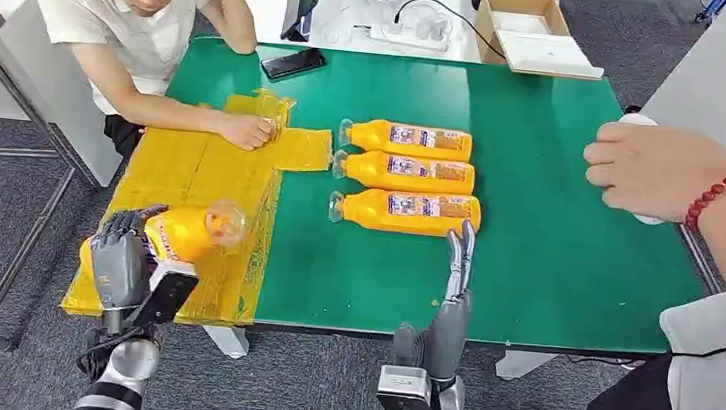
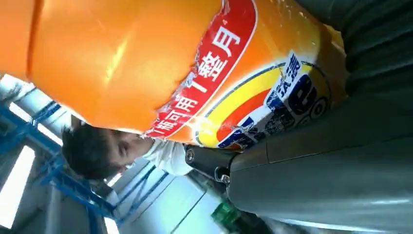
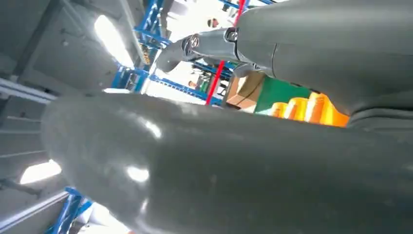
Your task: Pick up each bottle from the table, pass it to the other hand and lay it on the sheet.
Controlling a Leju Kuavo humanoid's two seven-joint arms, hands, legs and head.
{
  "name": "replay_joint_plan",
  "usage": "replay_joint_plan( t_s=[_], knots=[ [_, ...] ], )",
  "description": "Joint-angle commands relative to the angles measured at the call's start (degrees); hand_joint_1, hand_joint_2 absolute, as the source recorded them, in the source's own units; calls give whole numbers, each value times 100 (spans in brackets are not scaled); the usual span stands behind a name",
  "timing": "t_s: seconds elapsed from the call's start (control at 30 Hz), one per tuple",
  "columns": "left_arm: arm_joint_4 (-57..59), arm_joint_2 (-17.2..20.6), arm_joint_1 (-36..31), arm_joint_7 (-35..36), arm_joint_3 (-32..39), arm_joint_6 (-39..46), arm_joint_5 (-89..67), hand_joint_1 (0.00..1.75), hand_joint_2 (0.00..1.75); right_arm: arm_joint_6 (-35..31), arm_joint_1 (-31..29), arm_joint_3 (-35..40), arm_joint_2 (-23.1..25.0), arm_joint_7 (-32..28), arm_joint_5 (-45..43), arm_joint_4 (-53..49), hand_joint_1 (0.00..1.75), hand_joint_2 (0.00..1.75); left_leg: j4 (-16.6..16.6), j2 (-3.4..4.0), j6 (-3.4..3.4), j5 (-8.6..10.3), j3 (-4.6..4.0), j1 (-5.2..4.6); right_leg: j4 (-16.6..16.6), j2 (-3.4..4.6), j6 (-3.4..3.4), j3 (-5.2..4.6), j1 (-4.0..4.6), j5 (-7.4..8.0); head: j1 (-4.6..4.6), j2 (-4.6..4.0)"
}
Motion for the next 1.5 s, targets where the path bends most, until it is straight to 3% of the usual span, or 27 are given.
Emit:
replay_joint_plan(
  t_s=[0.03,0.13,0.2,0.4,0.6,0.63,0.67,0.77,0.9,1.07,1.27,1.5],
  knots=[
    [2788,507,-1356,1079,446,-11,-2089,175,175,-370,-387,199,-33,-184,-206,570,0,0,-11,1,-7,3,20,1,-7,-5,-9,18,1,1,2,0],
    [3698,569,-1745,1109,117,-319,-1942,175,175,-370,-468,294,-28,-184,-153,773,0,0,-11,7,-12,1,29,4,-8,-4,-13,25,6,1,0,2],
    [4004,598,-1925,1568,-185,-587,-2243,175,175,-370,-524,365,-72,-184,-243,884,0,0,-12,-12,-10,6,25,3,-7,-23,-11,26,5,-3,0,2],
    [4431,682,-2186,2141,-480,-1256,-2450,175,175,-370,-598,420,-109,-184,-312,1070,0,0,-10,0,-9,3,32,5,-7,-6,-10,35,6,-2,0,0],
    [4455,698,-2191,2247,-527,-1283,-2497,175,175,-370,-607,425,-122,-184,-315,1080,0,0,-11,-19,-12,11,42,3,-8,-20,-14,50,4,4,0,0],
    [4489,698,-2209,2304,-547,-1362,-2505,129,175,-370,-616,419,-119,-184,-298,1102,0,0,-9,-27,-9,10,45,2,-6,-23,-11,54,3,1,-2,0],
    [4489,698,-2209,2304,-547,-1362,-2505,45,175,-370,-616,419,-119,-184,-298,1102,0,0,-10,-26,-12,13,54,0,-5,-21,-11,62,1,1,0,0],
    [4556,666,-2240,2249,-567,-1727,-2387,0,175,-370,-640,415,-137,-184,-255,1176,0,0,-10,-29,-20,20,58,2,-4,-24,-12,66,2,3,-2,2],
    [4418,493,-2196,1320,-186,-2744,-1381,0,175,-370,-601,457,-202,-184,-254,1181,0,0,-18,-26,-24,28,71,5,-16,-21,-17,81,6,11,0,0],
    [4288,460,-2153,1019,-183,-3077,-1103,0,175,-370,-583,487,-233,-184,-276,1171,0,0,-10,-58,-16,26,89,0,-6,-47,-10,105,0,1,-2,2],
    [3544,552,-1845,118,-825,-4387,-44,0,175,-370,-631,652,-329,-184,-344,1144,0,0,-13,-83,-11,37,88,-7,-9,-77,-10,112,-4,1,0,2],
    [2847,564,-1528,-98,-1196,-4135,416,0,175,-370,-563,595,-350,-184,-319,1117,0,0,-14,-61,-11,35,83,-11,-8,-70,-12,102,-7,5,0,2]
  ],
)
